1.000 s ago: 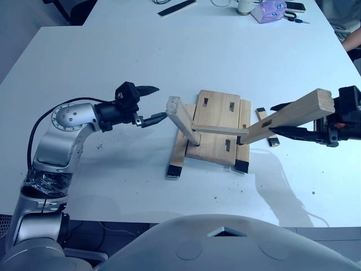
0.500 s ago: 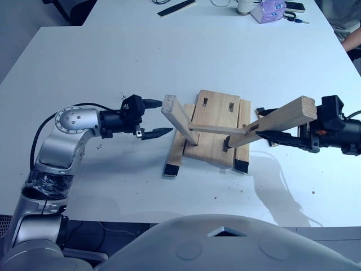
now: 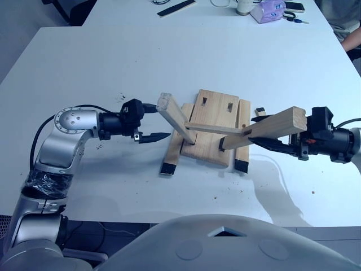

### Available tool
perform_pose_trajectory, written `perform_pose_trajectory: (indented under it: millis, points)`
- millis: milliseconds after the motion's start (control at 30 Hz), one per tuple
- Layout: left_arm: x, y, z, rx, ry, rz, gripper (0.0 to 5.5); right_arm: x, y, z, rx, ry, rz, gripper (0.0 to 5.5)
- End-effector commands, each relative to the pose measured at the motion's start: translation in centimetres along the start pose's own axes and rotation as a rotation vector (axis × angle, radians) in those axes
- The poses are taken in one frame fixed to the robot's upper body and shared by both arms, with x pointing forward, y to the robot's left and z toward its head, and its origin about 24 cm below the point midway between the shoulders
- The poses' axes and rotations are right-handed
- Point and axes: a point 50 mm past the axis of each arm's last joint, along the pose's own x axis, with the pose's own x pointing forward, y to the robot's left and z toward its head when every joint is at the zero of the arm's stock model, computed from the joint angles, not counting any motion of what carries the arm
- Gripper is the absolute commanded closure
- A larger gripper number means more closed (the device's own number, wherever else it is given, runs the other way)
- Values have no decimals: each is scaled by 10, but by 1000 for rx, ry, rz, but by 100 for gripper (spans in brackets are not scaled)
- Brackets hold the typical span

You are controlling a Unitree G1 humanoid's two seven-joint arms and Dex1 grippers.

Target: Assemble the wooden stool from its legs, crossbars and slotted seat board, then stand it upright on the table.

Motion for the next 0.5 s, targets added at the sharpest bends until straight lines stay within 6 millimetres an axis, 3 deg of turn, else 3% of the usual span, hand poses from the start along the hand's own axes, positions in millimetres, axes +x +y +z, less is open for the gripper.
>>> perform_pose_trajectory:
  millis: [33, 500]
  points:
    - [0, 0, -2, 10, 30, 1, 143, 0, 7, -8, 57, 49, 43, 346]
    - [2, -2, -4, 16, 38, 0, 143, -8, -7, -11, 9, 133, 3, 346]
